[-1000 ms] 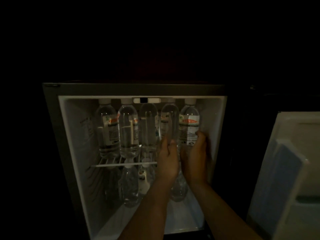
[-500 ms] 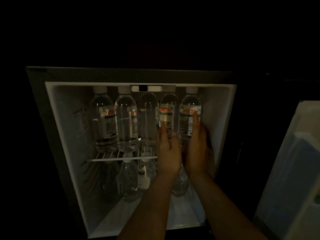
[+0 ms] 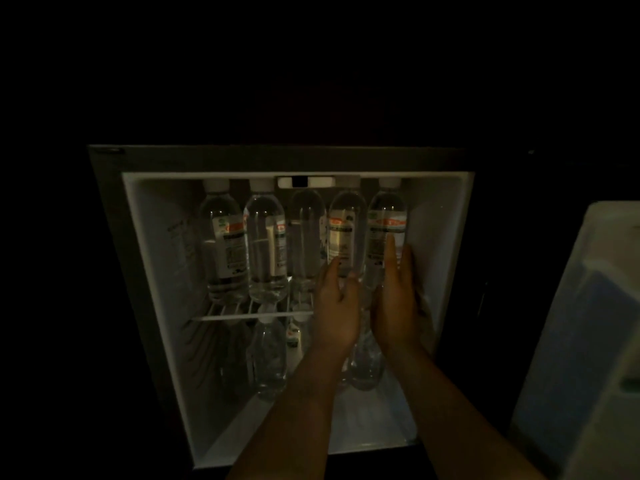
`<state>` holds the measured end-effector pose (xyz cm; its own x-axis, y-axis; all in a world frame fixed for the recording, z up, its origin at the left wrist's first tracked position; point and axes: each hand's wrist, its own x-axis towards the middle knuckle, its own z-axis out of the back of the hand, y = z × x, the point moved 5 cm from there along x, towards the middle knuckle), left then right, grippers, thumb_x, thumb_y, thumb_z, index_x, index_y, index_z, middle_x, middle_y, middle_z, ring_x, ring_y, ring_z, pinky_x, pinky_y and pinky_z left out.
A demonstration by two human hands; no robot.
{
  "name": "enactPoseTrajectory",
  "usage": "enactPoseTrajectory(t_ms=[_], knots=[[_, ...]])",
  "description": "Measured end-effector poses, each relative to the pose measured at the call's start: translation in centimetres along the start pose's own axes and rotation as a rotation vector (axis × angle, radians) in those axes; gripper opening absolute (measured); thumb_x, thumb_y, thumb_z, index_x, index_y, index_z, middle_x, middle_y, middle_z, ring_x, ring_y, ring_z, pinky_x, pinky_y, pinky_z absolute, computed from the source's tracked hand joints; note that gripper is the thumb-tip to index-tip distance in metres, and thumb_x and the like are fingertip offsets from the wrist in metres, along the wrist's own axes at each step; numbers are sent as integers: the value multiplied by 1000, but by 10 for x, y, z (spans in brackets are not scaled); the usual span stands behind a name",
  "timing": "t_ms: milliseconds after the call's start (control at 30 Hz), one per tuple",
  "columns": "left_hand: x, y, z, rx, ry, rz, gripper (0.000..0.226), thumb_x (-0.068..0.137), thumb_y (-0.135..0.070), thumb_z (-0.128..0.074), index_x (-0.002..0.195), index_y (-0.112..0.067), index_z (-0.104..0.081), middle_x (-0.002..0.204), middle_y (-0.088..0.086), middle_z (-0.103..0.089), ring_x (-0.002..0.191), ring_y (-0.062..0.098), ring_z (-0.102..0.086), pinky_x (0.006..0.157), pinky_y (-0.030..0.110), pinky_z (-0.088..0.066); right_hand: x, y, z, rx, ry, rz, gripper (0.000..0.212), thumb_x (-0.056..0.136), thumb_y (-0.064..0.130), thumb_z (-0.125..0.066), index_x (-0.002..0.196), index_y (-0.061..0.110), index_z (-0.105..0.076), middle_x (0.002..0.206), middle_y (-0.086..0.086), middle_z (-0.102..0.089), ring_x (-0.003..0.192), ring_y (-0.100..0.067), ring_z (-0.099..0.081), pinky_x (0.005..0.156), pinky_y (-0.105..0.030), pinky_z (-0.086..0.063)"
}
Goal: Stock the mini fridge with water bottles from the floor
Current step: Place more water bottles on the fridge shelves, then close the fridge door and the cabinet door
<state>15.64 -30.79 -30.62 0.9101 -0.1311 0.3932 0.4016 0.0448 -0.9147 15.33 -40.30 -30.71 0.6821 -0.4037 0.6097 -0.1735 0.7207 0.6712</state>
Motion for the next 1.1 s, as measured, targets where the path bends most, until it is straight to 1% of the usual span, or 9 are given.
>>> enactPoseTrajectory(t_ms=[67,167,267,367,600,733,800,967,1100], knots=[[-5,0,10,22,22,-2,30,99,-18,-37,126,-24,-50,112,-9,-56,98,-2,-57,87,10,-44,-9,-7,5,-237,45,-30,64,98,13,-40,151,25,-6,160,-5,1,148,-21,-6,120,-41,-16],[-11,-3,27,83,31,17,25,98,-14,-39,111,-13,-61,88,-8,-60,74,-5,-56,60,0,-42,-19,-3,16,-272,40,20,61,93,8,-47,148,17,-24,159,-5,-11,146,-23,-17,118,-38,-23],[-20,-4,43,256,108,46,25,98,-19,-41,101,-7,-64,84,7,-63,75,17,-58,71,27,-48,-27,6,25,-308,65,113,44,89,8,-50,132,15,-50,143,-5,-45,130,-24,-45,104,-29,-36],[-28,-10,54,322,232,119,30,98,-22,-41,103,-3,-64,96,17,-66,88,28,-62,75,31,-48,-34,14,30,-187,232,81,27,90,8,-50,112,14,-63,114,-4,-63,105,-20,-60,85,-22,-43],[-64,-18,68,718,684,363,52,95,-45,-40,138,-17,-41,141,14,-47,123,30,-52,106,39,-42,-56,30,52,-104,715,-162,12,89,8,-54,93,10,-66,78,-4,-62,68,-14,-59,73,-30,-52],[-75,-41,73,695,713,403,56,95,-44,-41,143,-15,-33,136,9,-49,105,22,-59,87,30,-51,-67,44,73,-214,866,-250,14,92,11,-52,101,6,-61,85,-6,-57,61,-9,-55,46,-11,-43],[-82,-61,74,680,731,430,52,96,-42,-41,139,-14,-37,125,9,-52,92,16,-57,77,26,-51,-72,52,86,-275,887,-260,24,93,14,-50,111,1,-59,92,-7,-55,62,-8,-54,48,-11,-43],[-102,-109,67,705,757,353,43,100,-27,-36,137,-6,-39,125,14,-50,102,23,-54,91,32,-46,-83,67,125,-327,904,-268,25,94,16,-51,115,5,-58,89,-5,-56,64,-11,-57,47,-12,-45],[-123,-145,51,762,774,301,51,99,-39,-35,130,0,-45,110,11,-54,89,21,-54,59,24,-42,-80,80,175,-375,823,-214,23,93,20,-51,110,9,-62,76,2,-58,60,-7,-58,50,-16,-45]])
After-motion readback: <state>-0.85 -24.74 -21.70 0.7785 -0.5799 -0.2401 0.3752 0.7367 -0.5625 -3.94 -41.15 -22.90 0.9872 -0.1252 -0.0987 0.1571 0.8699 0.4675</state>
